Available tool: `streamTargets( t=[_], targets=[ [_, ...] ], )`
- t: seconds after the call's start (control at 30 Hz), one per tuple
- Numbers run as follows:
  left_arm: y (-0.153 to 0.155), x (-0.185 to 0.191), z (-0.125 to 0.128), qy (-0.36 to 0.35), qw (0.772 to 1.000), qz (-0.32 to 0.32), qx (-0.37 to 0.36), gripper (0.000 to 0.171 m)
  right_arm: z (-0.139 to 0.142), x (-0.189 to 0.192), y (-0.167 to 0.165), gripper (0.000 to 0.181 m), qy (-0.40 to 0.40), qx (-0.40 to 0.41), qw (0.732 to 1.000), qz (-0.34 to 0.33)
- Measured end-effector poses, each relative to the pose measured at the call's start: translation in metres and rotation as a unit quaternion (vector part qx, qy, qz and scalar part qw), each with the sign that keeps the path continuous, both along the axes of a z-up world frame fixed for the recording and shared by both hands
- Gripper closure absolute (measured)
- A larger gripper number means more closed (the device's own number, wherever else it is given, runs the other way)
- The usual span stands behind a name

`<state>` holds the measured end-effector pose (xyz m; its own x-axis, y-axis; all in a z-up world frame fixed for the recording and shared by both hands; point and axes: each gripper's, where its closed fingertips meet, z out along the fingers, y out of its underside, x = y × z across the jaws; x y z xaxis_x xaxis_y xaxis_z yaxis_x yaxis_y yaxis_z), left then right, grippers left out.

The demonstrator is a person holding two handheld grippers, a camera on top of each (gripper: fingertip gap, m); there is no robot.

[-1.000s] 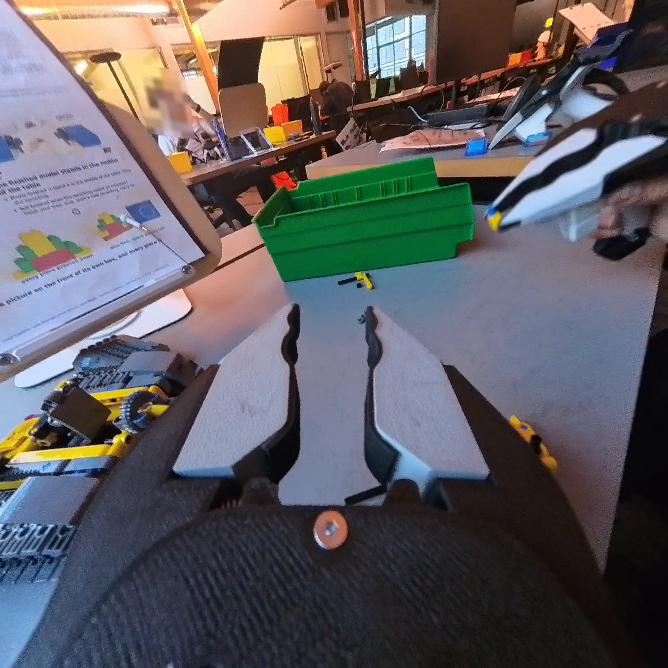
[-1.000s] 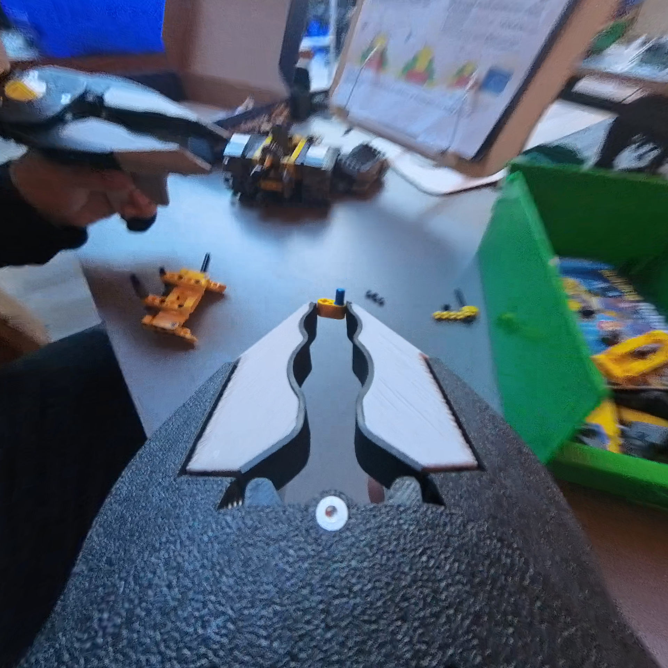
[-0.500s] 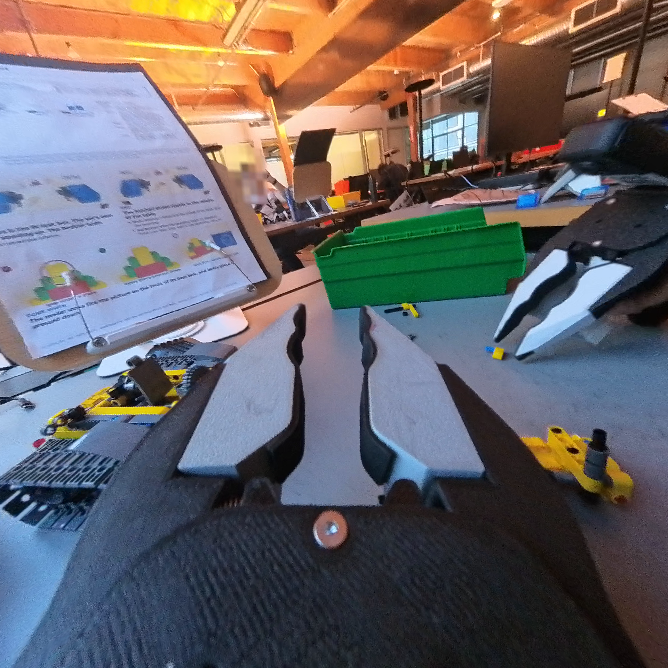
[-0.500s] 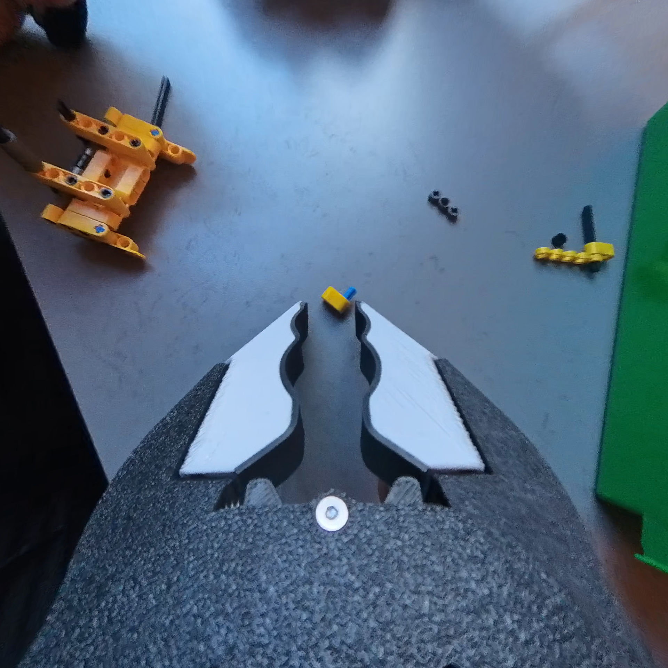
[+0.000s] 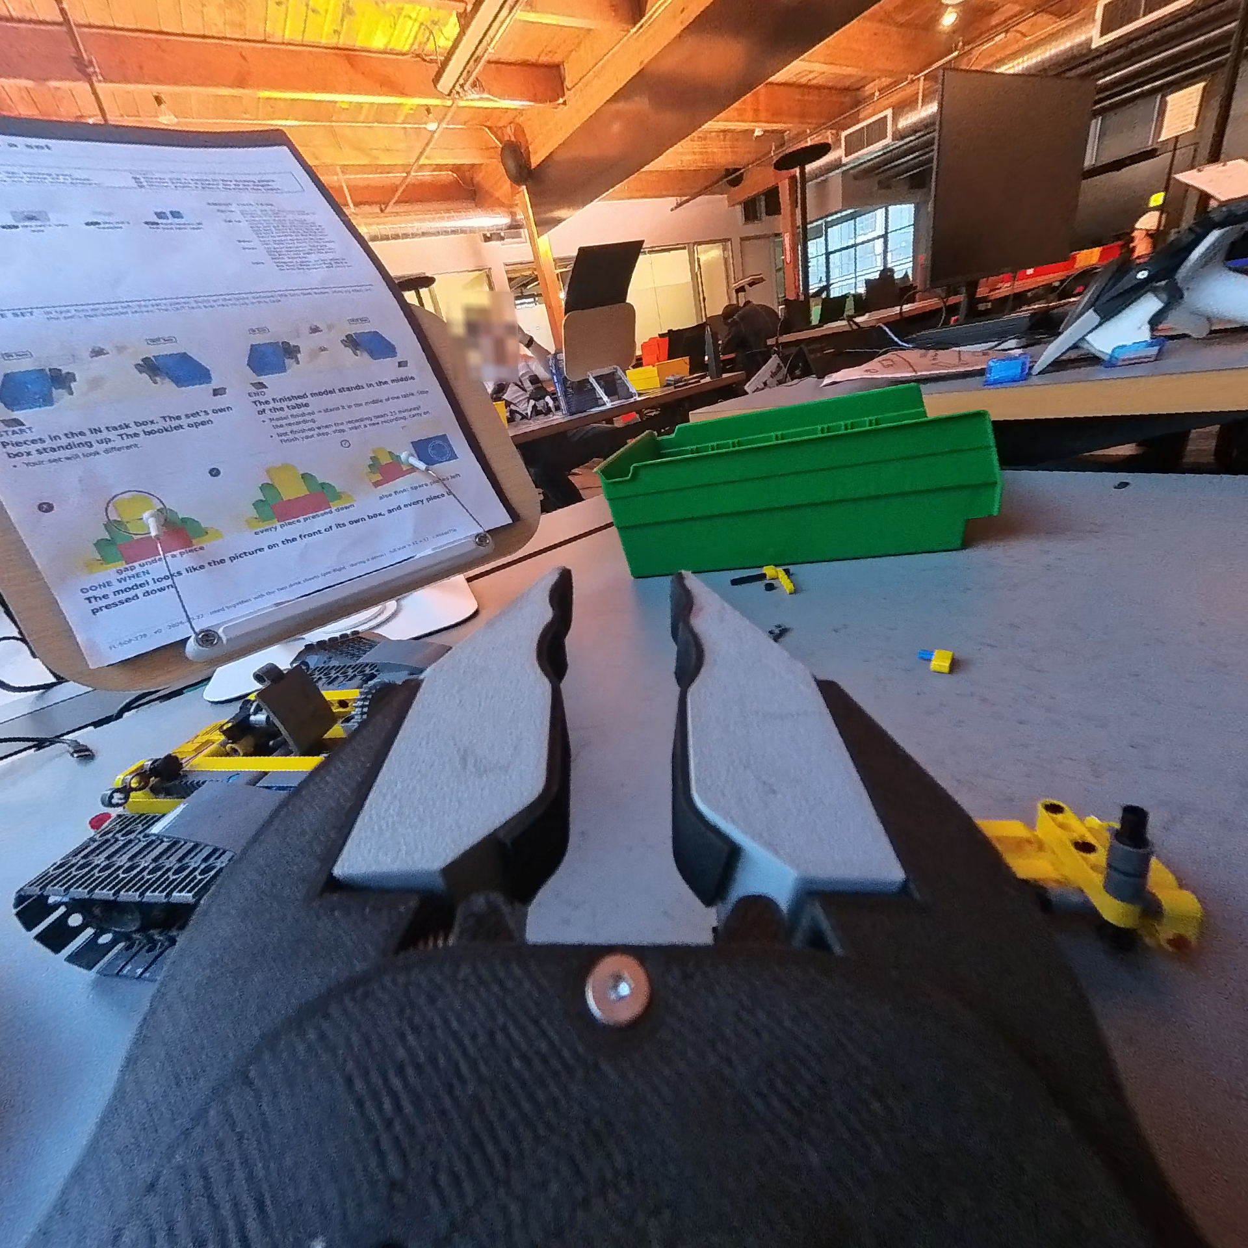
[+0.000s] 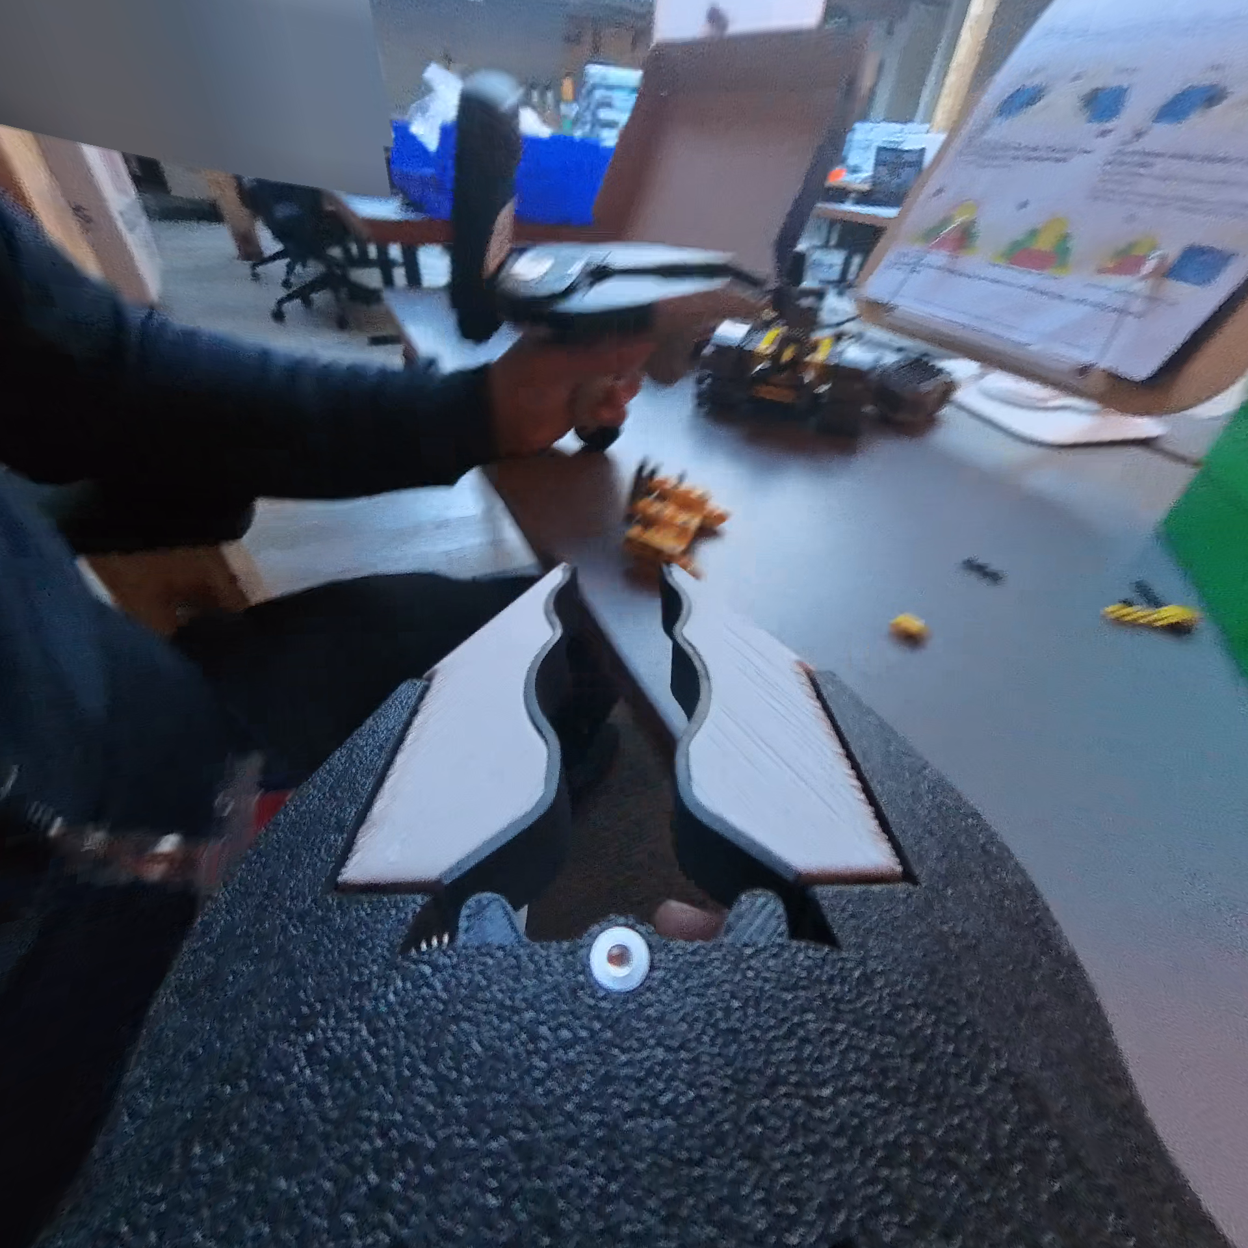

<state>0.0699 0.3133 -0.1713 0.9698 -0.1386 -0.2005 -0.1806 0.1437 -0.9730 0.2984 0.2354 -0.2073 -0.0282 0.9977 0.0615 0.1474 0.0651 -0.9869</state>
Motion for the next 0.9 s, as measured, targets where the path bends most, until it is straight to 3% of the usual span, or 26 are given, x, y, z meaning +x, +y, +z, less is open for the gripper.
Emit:
streamTargets(
  t=[0.17, 0.3, 0.47, 0.53, 0.63, 0.77, 0.83, 0.9],
  targets=[
    [-0.001, 0.002, 0.001, 0.009, 1.000, 0.002, 0.005, 0.145, -0.082, 0.006, -0.049, 0.162, -0.086, -0.003, 0.996, 0.019],
    [-0.001, 0.002, 0.001, 0.008, 1.000, -0.001, 0.005, 0.144, -0.089, 0.004, -0.052, 0.157, -0.108, 0.026, 0.994, 0.013],
    [-0.003, -0.002, 0.005, 0.021, 1.000, 0.016, 0.018, 0.136, -0.098, 0.007, -0.031, 0.151, -0.091, -0.008, 0.995, -0.038],
    [-0.009, 0.011, 0.010, 0.046, 0.999, -0.009, 0.020, 0.132, -0.101, 0.011, -0.026, 0.150, -0.090, -0.026, 0.994, -0.052],
    [-0.031, 0.058, 0.044, 0.112, 0.991, -0.070, 0.033, 0.119, -0.095, 0.018, -0.019, 0.147, -0.077, -0.029, 0.993, -0.080],
    [-0.085, 0.179, 0.071, 0.103, 0.957, -0.272, 0.006, 0.118, -0.089, 0.026, -0.011, 0.147, -0.067, -0.019, 0.992, -0.102],
    [-0.119, 0.239, 0.055, 0.089, 0.919, -0.383, -0.011, 0.121, -0.087, 0.034, -0.007, 0.147, -0.064, -0.016, 0.991, -0.113],
    [-0.136, 0.278, 0.023, 0.081, 0.893, -0.442, -0.036, 0.125, -0.081, 0.047, -0.002, 0.147, -0.058, -0.012, 0.990, -0.127]
  ],
)
